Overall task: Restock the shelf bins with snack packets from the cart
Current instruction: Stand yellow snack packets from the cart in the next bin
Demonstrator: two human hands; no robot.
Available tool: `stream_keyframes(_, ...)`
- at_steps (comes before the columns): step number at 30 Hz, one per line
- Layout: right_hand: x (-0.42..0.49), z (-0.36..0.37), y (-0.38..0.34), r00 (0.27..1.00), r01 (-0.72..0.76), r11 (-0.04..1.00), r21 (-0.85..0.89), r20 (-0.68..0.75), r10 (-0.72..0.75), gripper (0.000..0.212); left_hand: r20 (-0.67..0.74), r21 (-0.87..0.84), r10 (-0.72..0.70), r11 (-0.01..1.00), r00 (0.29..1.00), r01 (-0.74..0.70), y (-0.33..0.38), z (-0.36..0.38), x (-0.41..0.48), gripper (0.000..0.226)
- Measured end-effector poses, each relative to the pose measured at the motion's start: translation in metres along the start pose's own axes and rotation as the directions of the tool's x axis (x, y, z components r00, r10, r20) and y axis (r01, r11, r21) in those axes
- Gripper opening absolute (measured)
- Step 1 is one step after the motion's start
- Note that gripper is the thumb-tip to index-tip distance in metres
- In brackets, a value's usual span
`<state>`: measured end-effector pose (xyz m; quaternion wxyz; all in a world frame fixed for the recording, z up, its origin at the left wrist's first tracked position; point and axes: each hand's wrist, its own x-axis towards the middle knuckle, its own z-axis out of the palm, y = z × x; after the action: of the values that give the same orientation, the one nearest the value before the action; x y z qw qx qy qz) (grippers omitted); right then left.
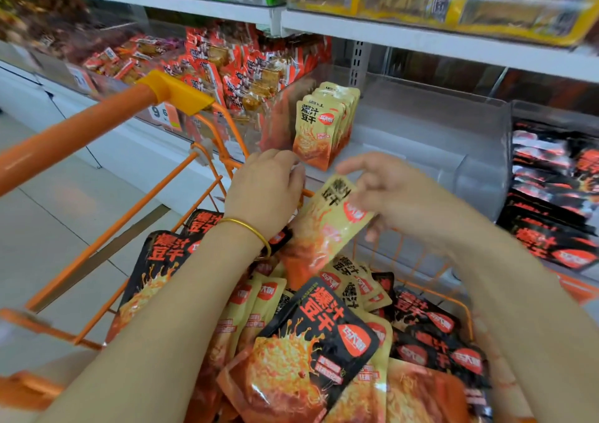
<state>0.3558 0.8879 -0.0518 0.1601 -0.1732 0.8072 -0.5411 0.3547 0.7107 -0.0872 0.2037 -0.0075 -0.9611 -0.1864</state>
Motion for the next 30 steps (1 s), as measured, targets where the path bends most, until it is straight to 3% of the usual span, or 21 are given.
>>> stream_keyframes(2,0.002,-0.016,-0.007,0.996,0.062,0.997,0.053,-0.073,-0.058,0.036,-0.026,-0.038,-0.005,0.999,1.0,0.004,0.0,0.0,0.002,0.036)
stream_keyframes(5,0.012,-0.028,-0.014,0.976,0.166,0.986,-0.023,-0.139,-0.168,0.034,-0.036,-0.222,-0.005,0.975,0.999,-0.003,0.008,-0.006,0.003,0.047)
stream_keyframes(9,0.033,-0.028,-0.018,0.949,0.252,0.968,0.015,-0.201,-0.244,0.031,0.013,-0.503,-0.078,0.861,0.997,0.074,0.013,-0.009,0.005,0.03)
stream_keyframes(11,0.044,-0.024,-0.016,0.955,0.225,0.957,0.183,-0.237,-0.179,0.021,0.041,-0.622,-0.158,0.768,0.987,0.149,0.011,-0.011,0.007,0.022)
stream_keyframes(13,0.051,-0.018,-0.011,0.984,0.118,0.913,0.391,-0.172,-0.054,0.006,0.056,-0.735,-0.248,0.645,0.967,0.208,0.009,-0.014,0.007,0.012)
stream_keyframes(14,0.054,-0.015,-0.008,0.995,0.044,0.912,0.408,-0.1,-0.003,0.004,0.063,-0.767,-0.287,0.599,0.956,0.23,0.009,-0.015,0.007,0.009)
stream_keyframes(16,0.058,-0.009,-0.001,0.999,-0.051,0.966,0.254,0.002,0.052,0.004,0.073,-0.795,-0.327,0.551,0.942,0.253,0.009,-0.015,0.007,0.008)
stream_keyframes(18,0.066,-0.009,0.001,0.998,-0.055,0.975,0.216,-0.016,0.06,0.005,0.038,-0.765,-0.34,0.595,0.94,0.246,0.009,-0.012,0.009,0.014)
stream_keyframes(19,0.073,-0.011,0.001,0.996,-0.044,0.96,0.276,-0.067,0.065,0.008,-0.012,-0.707,-0.327,0.671,0.945,0.223,0.007,-0.01,0.01,0.019)
stream_keyframes(22,0.101,-0.02,0.004,0.945,0.02,0.945,0.327,-0.316,0.089,0.01,-0.129,-0.25,-0.138,0.963,0.982,0.102,0.001,-0.004,0.01,0.037)
stream_keyframes(24,0.124,-0.019,0.016,0.919,-0.015,0.989,0.147,-0.389,0.072,0.005,-0.04,-0.053,-0.044,0.998,0.998,0.042,0.002,0.0,0.004,0.05)
stream_keyframes(26,0.146,-0.013,0.032,0.922,-0.075,0.994,-0.076,-0.385,0.04,0.014,0.059,0.03,-0.041,0.999,0.997,0.039,0.003,0.004,-0.002,0.056)
stream_keyframes(30,0.176,0.0,0.056,0.91,-0.185,0.856,-0.482,-0.414,-0.037,0.029,0.174,0.135,-0.088,0.989,0.981,0.064,0.002,0.008,-0.006,0.059)
